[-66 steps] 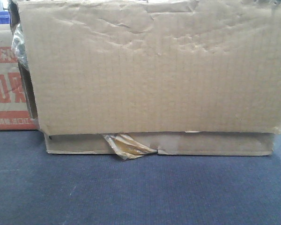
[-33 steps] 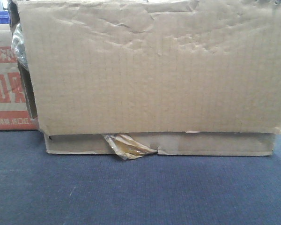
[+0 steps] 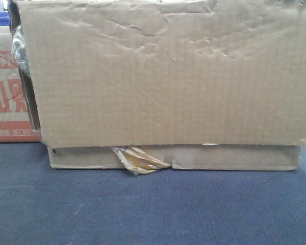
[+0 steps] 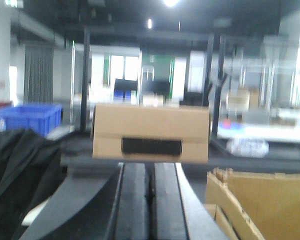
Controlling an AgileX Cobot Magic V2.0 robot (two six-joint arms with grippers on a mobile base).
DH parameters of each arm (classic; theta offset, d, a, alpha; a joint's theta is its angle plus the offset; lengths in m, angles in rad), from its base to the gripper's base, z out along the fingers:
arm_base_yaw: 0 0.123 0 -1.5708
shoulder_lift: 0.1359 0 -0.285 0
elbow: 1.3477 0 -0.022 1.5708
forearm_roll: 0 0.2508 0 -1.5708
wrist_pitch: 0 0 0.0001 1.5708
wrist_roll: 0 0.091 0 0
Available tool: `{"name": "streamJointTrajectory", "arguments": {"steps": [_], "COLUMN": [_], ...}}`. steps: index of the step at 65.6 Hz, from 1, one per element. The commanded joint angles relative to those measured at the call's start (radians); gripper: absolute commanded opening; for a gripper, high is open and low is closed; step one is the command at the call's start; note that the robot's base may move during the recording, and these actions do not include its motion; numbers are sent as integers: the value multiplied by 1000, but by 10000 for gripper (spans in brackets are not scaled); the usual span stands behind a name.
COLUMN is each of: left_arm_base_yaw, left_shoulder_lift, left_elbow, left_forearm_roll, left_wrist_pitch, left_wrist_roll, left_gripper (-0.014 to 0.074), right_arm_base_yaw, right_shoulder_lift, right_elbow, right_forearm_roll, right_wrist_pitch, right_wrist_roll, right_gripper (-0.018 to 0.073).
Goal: Stack two boxes on right shelf middle
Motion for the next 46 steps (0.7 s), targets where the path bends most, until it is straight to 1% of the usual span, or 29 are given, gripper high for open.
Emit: {"name": "streamJointTrajectory", "arguments": {"steps": [1,4,7,9,11,17,18,21,23,29,30,33,39,46], "left_arm_base_yaw": [4,4,4,4,4,4,4,2,-5,-34,-38,-47,-47,-47], "left_shoulder_lift": [101,156,210,238,265,337,345,369,382,421,428,456,536,663], "left_elbow": [-113,-163,-199,-213,-223,-232,-232,-232,-232,-232,-232,-236,-270,-363], "left_forearm_roll": [40,59,80,87,90,90,87,81,81,91,95,97,97,97], "left_wrist_pitch": [157,220,286,309,321,318,315,314,313,302,303,309,353,441], "left_wrist_roll": [0,0,0,0,0,0,0,0,0,0,0,0,0,0], "left_gripper": [-91,-46,17,62,122,268,302,359,414,536,561,598,601,601], "right_arm_base_yaw": [-6,-6,-6,-6,-6,2,4,15,21,43,44,51,53,53], "right_shoulder_lift": [100,149,200,228,256,313,320,338,356,395,400,414,438,450], "right_elbow": [-95,-135,-162,-171,-175,-177,-177,-177,-177,-177,-177,-177,-177,-177], "right_forearm_roll": [-4,-4,-4,-4,-4,-4,-4,-4,-4,-4,-4,-4,-4,-4], "right_wrist_pitch": [96,108,114,117,115,113,113,111,105,94,94,93,92,92], "right_wrist_roll": [0,0,0,0,0,0,0,0,0,0,0,0,0,0], "right_gripper": [-92,-34,55,114,192,386,412,464,505,562,564,561,559,559]}}
